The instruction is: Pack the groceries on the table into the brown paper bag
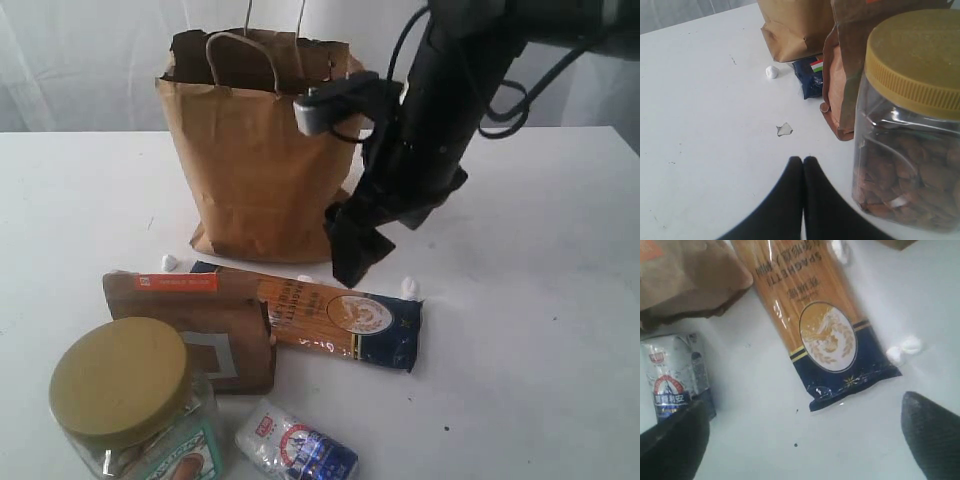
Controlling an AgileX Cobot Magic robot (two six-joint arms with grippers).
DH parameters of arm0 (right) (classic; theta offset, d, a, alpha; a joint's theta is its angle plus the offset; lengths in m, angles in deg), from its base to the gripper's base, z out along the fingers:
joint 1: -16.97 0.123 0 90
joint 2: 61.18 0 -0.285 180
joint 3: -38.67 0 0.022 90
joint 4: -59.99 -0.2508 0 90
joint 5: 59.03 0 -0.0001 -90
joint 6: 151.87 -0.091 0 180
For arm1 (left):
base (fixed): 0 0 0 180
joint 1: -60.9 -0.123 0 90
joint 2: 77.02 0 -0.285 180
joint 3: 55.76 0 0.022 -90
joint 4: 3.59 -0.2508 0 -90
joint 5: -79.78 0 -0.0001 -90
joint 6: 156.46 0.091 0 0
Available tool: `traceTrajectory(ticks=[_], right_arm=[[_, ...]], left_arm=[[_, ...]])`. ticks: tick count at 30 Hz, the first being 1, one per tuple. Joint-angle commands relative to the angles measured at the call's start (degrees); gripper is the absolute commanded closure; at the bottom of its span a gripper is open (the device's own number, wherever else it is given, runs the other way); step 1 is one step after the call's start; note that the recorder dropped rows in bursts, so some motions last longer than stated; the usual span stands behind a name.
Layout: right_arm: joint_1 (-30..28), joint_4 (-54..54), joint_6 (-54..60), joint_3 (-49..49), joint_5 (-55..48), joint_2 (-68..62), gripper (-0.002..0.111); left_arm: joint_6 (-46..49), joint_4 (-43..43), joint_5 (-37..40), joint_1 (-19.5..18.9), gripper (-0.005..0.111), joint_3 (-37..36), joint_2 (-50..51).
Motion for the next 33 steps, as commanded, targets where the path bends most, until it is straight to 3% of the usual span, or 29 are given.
traceTrajectory(ticks=[1, 4, 8, 15, 16, 18, 19, 21, 27, 30, 31, 33], right_arm=[[-0.2, -0.2, -5.2, 3.8, -0.4, -2.7, 0.012], [-0.1, -0.3, -12.6, 6.3, -0.4, -3.2, 0.013], [-0.1, 2.2, -12.6, 10.6, -0.4, -3.2, 0.020], [-0.1, 10.4, -12.5, 14.8, -0.4, -3.4, 0.022], [-0.1, 10.4, -12.5, 14.7, -0.4, -3.4, 0.027], [-0.1, 10.4, -12.5, 14.7, -0.4, -3.4, 0.049], [-0.1, 9.3, -12.0, 14.7, -0.4, -3.4, 0.065], [-0.1, 7.1, -11.3, 14.7, -0.4, -3.2, 0.080], [-0.1, 7.4, -10.3, 14.7, -0.4, -1.0, 0.090], [-0.1, 7.1, -10.4, 14.7, -0.1, 2.7, 0.102], [-0.1, 6.5, -10.4, 14.7, 3.0, 4.3, 0.108], [-0.1, 5.3, -10.9, 14.7, 10.1, 7.1, 0.108]], left_arm=[[0.0, 0.1, 0.1, 0.0, 0.107, 0.0, -0.3], [0.0, 0.1, 0.1, 0.0, 0.107, 0.0, -0.3], [0.0, 0.1, 0.1, 0.0, 0.107, 0.0, -0.3], [0.0, 0.1, 0.1, 0.0, 0.107, 0.0, -0.3], [0.0, 0.1, 0.1, 0.0, 0.107, 0.0, -0.3], [0.0, 0.1, 0.1, 0.0, 0.107, 0.0, -0.3], [0.0, 0.1, 0.1, 0.0, 0.107, 0.0, -0.3], [0.0, 0.1, 0.1, 0.0, 0.107, 0.0, -0.3], [0.0, 0.1, 0.1, 0.0, 0.107, 0.0, -0.3], [0.0, 0.1, 0.1, 0.0, 0.107, 0.0, -0.3], [0.0, 0.1, 0.1, 0.0, 0.107, 0.0, -0.3], [0.0, 0.1, 0.1, 0.0, 0.107, 0.0, -0.3]])
